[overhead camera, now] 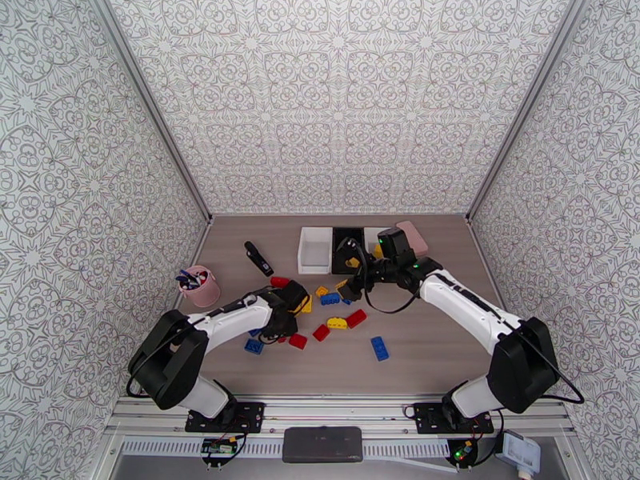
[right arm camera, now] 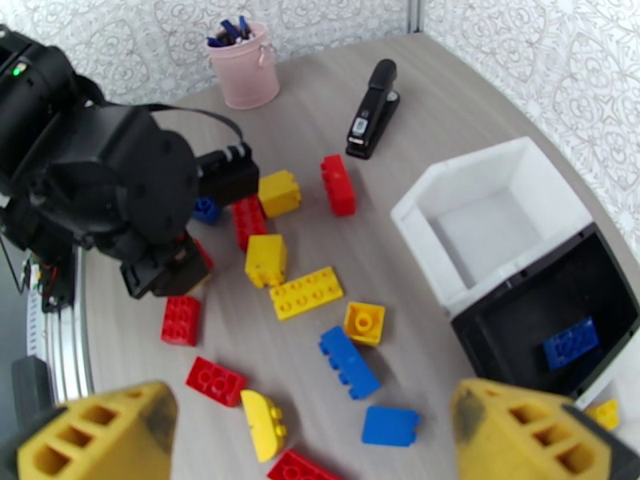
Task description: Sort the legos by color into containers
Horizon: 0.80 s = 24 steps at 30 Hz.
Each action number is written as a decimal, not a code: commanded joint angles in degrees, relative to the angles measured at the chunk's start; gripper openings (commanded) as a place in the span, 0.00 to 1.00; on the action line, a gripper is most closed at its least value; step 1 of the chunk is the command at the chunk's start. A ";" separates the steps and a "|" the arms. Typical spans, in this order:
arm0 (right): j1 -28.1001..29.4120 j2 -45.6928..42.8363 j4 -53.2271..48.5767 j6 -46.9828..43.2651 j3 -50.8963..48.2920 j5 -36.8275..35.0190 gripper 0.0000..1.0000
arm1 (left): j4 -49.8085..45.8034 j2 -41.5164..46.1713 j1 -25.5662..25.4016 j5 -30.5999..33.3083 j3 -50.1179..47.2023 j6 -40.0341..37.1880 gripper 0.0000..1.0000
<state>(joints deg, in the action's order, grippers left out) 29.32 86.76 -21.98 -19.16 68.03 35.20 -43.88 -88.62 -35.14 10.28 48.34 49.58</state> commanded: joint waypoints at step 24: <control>0.49 -1.88 8.33 6.65 -1.41 -5.51 0.93 | 11.64 -4.84 6.46 -1.15 22.55 -13.19 0.22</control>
<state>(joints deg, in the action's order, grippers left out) 29.32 86.02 -17.37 -16.01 67.66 33.67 -36.21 -90.19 -29.34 10.13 67.00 41.23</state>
